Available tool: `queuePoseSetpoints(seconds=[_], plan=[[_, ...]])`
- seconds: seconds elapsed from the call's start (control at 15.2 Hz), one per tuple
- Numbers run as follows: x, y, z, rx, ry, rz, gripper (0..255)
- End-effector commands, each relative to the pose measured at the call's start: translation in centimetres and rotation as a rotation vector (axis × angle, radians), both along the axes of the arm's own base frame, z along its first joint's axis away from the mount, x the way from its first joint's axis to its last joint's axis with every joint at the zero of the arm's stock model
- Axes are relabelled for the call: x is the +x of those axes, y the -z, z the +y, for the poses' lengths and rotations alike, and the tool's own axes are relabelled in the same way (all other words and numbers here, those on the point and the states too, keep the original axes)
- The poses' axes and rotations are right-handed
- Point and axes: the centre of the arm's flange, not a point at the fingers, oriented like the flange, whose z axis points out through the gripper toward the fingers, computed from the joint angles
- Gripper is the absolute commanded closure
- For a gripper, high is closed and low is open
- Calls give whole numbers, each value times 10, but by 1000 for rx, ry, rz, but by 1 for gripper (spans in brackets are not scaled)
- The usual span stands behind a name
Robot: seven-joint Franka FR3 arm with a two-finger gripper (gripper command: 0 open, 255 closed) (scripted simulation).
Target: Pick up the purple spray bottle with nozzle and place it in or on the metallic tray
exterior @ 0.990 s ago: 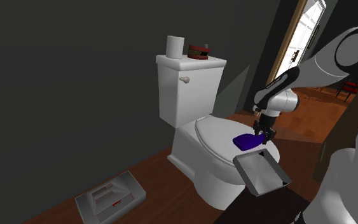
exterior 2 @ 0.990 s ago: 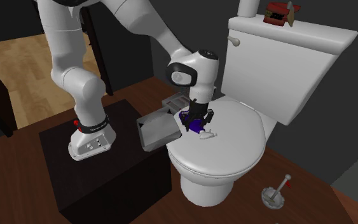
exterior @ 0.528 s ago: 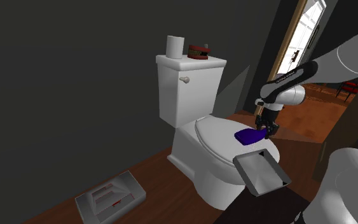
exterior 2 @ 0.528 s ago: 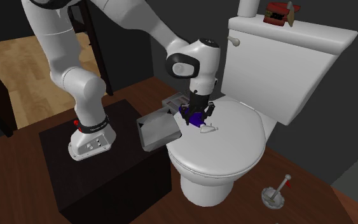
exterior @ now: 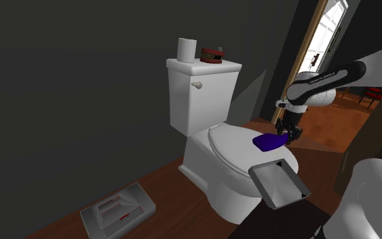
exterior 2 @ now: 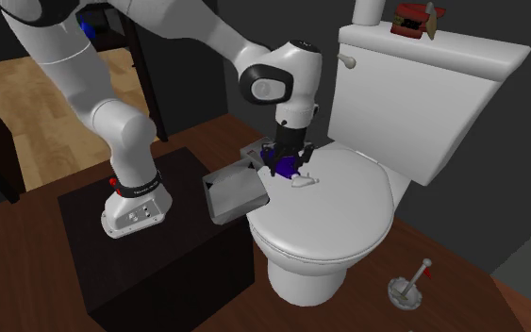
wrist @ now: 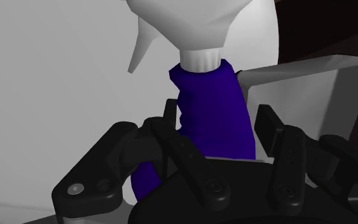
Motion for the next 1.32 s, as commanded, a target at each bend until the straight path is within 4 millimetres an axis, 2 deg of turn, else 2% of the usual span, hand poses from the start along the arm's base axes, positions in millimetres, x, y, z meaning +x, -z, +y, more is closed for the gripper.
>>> queuePoseSetpoints(seconds=[0.0,0.66,0.73,1.25], plan=[[-14,-3,19,-6,0,0,255],[-94,-5,124,-6,0,0,255],[-99,-5,130,-6,0,0,255],[-99,37,130,-6,0,0,255]])
